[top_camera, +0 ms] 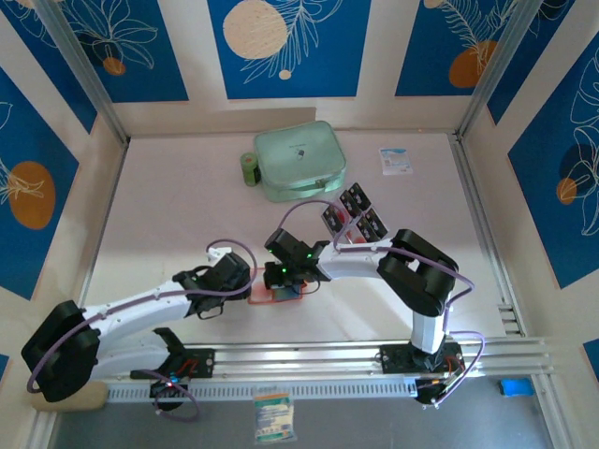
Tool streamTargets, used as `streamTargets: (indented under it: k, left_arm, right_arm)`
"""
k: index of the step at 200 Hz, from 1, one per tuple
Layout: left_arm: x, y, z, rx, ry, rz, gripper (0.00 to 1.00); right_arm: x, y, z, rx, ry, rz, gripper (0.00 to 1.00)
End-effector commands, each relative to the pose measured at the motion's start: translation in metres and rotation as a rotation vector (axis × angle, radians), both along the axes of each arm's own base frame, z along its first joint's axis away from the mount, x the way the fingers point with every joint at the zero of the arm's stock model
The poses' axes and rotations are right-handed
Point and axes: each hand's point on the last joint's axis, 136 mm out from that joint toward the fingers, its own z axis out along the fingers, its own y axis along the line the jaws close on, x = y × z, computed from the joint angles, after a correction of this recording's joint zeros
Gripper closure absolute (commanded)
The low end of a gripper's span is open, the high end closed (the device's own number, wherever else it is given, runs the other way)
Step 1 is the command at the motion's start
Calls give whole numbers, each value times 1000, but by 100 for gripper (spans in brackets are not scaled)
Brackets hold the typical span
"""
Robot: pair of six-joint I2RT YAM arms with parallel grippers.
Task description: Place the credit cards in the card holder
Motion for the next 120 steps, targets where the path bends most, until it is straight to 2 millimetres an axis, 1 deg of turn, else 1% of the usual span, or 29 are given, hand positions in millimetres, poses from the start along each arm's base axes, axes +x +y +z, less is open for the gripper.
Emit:
streamTargets:
  k: [1,31,73,120]
  left_arm:
    - [4,-3,4,-7,-2,1,24]
    - [1,-3,-5,1,22,-6,24]
    - [-1,-2,-12,7,37,-7,25]
    - [0,-3,-11,4,34,-8,25]
  right_arm:
    - [-4,3,14,25,-1,7,100]
    - [-3,2,20,33,-9,1,100]
    - [-5,-1,24,34,-15,-1,100]
    - [-9,-9,17,17,-6,-12,100]
